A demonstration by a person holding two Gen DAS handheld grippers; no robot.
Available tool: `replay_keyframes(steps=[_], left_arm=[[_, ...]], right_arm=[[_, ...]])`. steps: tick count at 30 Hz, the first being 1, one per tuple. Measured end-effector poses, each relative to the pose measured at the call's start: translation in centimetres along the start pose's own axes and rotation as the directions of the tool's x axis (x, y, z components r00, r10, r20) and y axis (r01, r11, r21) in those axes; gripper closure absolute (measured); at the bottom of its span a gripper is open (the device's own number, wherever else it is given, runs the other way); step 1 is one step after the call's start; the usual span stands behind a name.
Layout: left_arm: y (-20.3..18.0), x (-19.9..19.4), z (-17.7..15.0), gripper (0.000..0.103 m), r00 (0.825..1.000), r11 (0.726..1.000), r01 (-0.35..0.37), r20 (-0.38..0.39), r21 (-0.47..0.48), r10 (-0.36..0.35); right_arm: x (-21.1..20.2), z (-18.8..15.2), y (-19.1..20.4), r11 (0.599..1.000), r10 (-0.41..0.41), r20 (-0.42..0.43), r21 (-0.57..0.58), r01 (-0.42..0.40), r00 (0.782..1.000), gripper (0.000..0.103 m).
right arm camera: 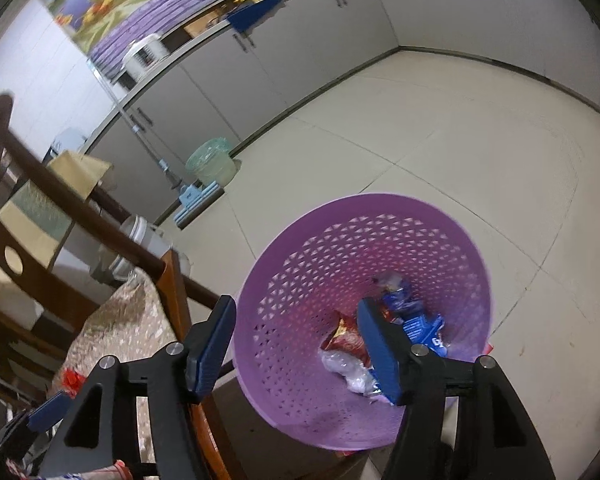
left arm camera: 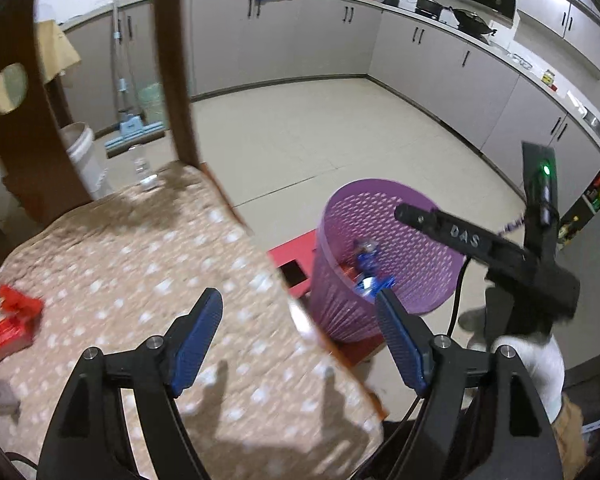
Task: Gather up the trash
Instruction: 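Move both tools back over the table toward the remaining trash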
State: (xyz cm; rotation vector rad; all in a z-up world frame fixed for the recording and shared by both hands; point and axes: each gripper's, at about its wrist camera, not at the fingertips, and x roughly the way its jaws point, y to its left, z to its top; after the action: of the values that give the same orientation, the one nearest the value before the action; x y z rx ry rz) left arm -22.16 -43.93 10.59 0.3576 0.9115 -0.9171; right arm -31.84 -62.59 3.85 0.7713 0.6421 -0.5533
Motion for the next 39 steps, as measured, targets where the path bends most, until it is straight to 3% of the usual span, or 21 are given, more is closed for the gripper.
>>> replay_keyframes(steps=[9,15,19,26,29,33,36,38,39], left_arm=[[6.0,-4.7,-5.4,0.026,0.995,0.991,-0.103,0.001,-0.084,0.103],[12.2,-8.3,-9.4,0.026,0.977,0.963,-0.213,-0.011,-0.168,0.214],[17.2,-10.4,-11.9,0.026,0.956,0.918,-0.29,-0.032,-0.272,0.292],[25.9,-12.6,-15.0,0.026,0.911,0.795,-0.398,-0.097,-0.458,0.401],[28.7,-12.2,-15.5,0.026,0.906,0.758,-0.409,-0.129,-0.509,0.403],[31.0,-11.3,-15.2,0.026,0.908,0.738,-0.405,-0.144,-0.54,0.393],[32.1,-9.8,-14.4,0.026,0.903,0.737,-0.419,-0.157,-0.53,0.4],[32.7,-9.0,-14.1,0.025,0.91,0.738,-0.404,-0.158,-0.54,0.382],[33.0,-8.6,-14.0,0.026,0.914,0.737,-0.397,-0.164,-0.547,0.371]], right_arm=[[0.6,-2.8,5.2,0.986,-0.009,-0.015,-0.167,0.006,1.0,0.034],[1.0,-4.5,7.8,0.972,-0.004,-0.024,-0.236,-0.002,1.0,0.033],[0.9,-5.7,9.6,0.96,0.014,-0.029,-0.278,-0.021,0.999,0.033],[1.6,-8.1,13.1,0.927,0.056,-0.069,-0.366,-0.078,0.996,0.031],[1.8,-9.2,14.6,0.905,0.074,-0.09,-0.413,-0.105,0.993,0.031],[2.3,-10.8,16.7,0.872,0.092,-0.123,-0.469,-0.139,0.988,0.031],[2.6,-12.4,18.6,0.841,0.147,-0.188,-0.493,-0.222,0.971,0.031],[2.7,-13.7,20.4,0.801,0.217,-0.266,-0.501,-0.327,0.939,0.031],[2.8,-14.8,21.7,0.771,0.257,-0.32,-0.501,-0.393,0.912,0.031]])
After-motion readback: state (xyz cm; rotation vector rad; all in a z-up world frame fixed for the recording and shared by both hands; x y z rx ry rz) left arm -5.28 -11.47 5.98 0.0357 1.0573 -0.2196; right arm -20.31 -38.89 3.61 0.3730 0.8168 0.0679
